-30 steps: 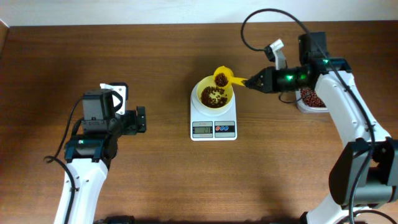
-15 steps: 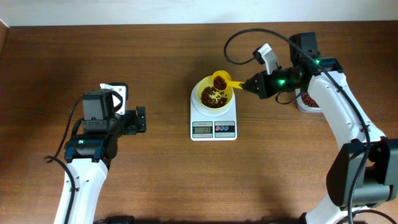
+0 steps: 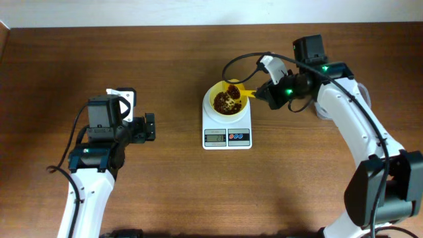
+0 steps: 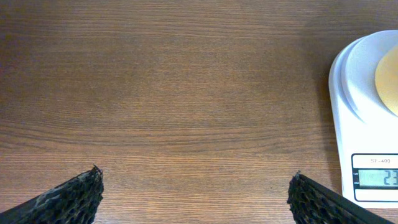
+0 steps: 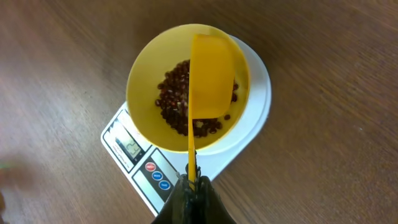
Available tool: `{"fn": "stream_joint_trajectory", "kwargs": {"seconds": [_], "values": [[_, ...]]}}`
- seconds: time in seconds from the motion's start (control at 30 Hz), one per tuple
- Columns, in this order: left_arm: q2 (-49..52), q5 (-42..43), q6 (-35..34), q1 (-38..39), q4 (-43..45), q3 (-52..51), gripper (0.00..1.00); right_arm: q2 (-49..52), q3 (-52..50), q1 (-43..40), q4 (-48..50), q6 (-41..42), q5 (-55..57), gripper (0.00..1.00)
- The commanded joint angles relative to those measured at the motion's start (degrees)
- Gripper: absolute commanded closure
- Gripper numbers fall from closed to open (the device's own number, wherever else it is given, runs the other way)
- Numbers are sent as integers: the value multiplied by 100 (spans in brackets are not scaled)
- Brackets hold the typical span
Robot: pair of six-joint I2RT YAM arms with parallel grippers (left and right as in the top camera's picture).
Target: Scoop item into bowl and weigh 50g on scale
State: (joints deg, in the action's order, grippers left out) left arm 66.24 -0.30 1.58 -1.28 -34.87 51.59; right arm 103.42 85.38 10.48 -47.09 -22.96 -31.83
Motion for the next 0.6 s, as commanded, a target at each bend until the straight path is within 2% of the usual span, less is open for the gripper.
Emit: {"fn": "stream_joint_trajectory", "kwargs": {"seconds": [0.0, 0.4, 0.47, 0.57], "values": [[31, -39, 87, -28, 13, -15, 1, -249, 164, 199, 13, -83, 358, 96], [31, -39, 87, -28, 13, -15, 1, -507, 205, 269, -87, -87, 374, 96], [31, -39, 87, -28, 13, -15, 1, -492, 205, 269, -247, -472, 621, 96], [31, -39, 87, -28, 13, -15, 1, -492, 205, 367, -319, -472, 610, 96]]}}
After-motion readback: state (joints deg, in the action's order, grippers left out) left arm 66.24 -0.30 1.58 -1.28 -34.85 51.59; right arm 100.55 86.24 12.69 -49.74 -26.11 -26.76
